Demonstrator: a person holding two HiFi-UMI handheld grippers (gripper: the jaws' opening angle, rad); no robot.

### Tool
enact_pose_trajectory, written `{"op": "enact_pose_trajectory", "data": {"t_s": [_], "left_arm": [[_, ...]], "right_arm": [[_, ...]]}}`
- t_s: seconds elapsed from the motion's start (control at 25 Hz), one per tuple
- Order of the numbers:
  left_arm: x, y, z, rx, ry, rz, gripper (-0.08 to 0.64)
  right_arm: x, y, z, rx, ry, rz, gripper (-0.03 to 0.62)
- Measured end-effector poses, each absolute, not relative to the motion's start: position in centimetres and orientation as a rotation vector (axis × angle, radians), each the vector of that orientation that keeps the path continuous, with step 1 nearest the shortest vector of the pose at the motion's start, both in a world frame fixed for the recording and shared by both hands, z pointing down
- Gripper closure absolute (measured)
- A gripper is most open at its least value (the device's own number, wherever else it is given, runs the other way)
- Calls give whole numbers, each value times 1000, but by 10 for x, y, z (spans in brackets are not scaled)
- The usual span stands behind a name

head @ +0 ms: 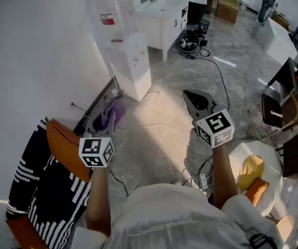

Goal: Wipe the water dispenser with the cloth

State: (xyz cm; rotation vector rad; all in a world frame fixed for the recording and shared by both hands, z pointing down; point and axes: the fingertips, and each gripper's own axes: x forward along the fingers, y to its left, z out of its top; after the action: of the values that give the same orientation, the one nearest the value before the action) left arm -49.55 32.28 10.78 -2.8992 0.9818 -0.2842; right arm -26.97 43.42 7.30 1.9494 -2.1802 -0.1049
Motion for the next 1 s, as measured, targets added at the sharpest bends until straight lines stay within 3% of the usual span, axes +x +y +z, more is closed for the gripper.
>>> {"op": "enact_pose_trajectory", "data": {"t_s": [0.56,1.0], "left_arm": [[-427,361,135,-2886,1051,-336,494],[-356,255,186,-2931,1103,-365,494]], "right_arm": [[-179,471,104,1960,-2257,33,578],[-103,394,131,2023,-2181,65,578]]}}
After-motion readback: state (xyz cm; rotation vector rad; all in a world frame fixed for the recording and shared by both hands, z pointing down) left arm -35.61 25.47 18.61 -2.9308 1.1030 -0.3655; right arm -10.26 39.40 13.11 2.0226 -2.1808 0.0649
